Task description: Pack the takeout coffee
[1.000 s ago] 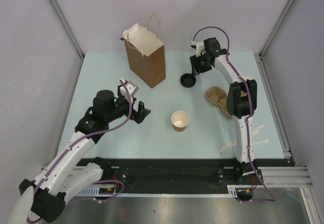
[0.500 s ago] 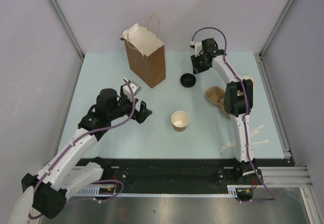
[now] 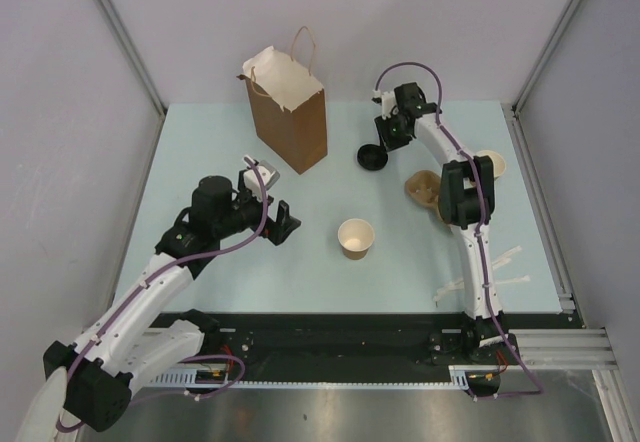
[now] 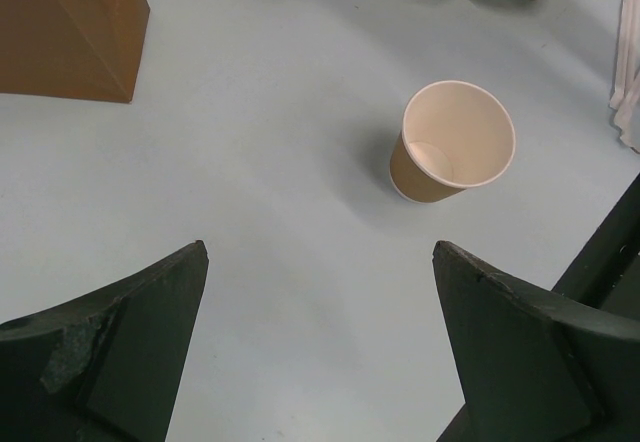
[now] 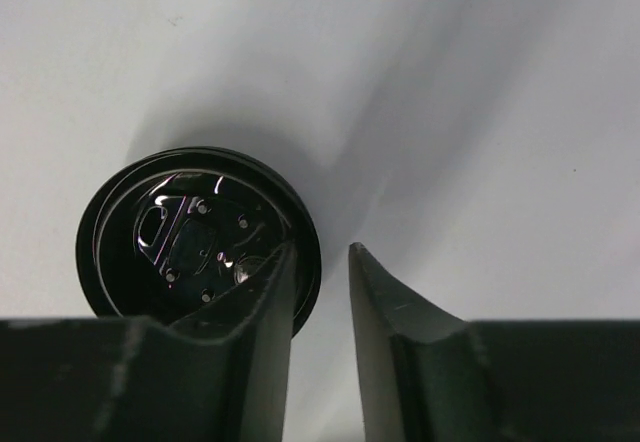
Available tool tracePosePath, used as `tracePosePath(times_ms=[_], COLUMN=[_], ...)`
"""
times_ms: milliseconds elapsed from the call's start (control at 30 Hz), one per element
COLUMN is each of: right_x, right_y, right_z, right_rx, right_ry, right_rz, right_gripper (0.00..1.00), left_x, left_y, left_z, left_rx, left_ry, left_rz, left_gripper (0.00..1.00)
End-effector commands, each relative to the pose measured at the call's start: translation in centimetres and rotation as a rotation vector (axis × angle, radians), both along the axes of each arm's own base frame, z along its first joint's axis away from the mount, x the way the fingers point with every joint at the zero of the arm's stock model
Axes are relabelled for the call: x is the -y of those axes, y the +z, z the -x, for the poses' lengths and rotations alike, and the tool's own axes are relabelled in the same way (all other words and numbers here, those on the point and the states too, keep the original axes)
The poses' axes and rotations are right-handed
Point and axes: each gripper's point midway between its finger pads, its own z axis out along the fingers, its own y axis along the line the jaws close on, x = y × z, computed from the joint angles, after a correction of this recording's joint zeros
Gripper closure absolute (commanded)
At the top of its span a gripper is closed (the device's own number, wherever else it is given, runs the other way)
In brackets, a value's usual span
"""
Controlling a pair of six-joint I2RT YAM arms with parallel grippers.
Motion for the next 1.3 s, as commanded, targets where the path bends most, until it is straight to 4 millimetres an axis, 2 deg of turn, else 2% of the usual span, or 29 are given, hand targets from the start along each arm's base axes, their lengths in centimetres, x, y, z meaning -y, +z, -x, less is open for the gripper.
tracePosePath(times_ms=[0,100,167,300,467,867,933,1133,1200,1267], right_x=[-0.8,-0.7,-0.8,-0.8,-0.6,0.8,0.8,-0.4,-0.5,-1.2], right_y=[0.9,1.3,1.7,3.5,6.9,13.7,13.9,12.2,10.9,10.7], right_z=[-0.7,-0.7,-0.6,-0.4,-0.3,0.5,0.8,2.6,3.6,4.4], right_rx=[0.036,0.043,0.045,0.062,0.087,0.138,0.126,0.037,0.004,0.001], right_ry=[0.010,0.015,0.020,0.031,0.032,0.037,0.048,0.085,0.102,0.125], right_rz=[-0.011,-0.016,-0.020,-0.055,-0.131,-0.296,-0.310,-0.352,-0.340,-0.322], right_gripper=[0.79,0.94,1.00,1.00,1.00,1.00,1.00,1.00,1.00,1.00], left_x=[0.2,0.3,0.3,0.3,0.5,0.5,0.7,0.8,0.9,1.5], left_y=[0.7,0.5,0.4,0.0,-0.2,0.7,0.9,0.9,1.5,2.4], left_z=[-0.3,-0.3,-0.3,-0.2,-0.1,-0.1,-0.1,-0.1,-0.5,-0.9], left_rx=[0.020,0.017,0.019,0.018,0.012,0.062,0.071,0.099,0.182,0.312], left_ry=[0.002,-0.001,-0.005,-0.012,-0.021,-0.036,-0.047,-0.069,-0.093,-0.174], left_rz=[0.032,0.029,0.026,0.021,0.028,0.036,0.041,0.030,0.025,-0.022], left_gripper=[0.00,0.00,0.00,0.01,0.01,0.01,0.01,0.00,0.00,0.01])
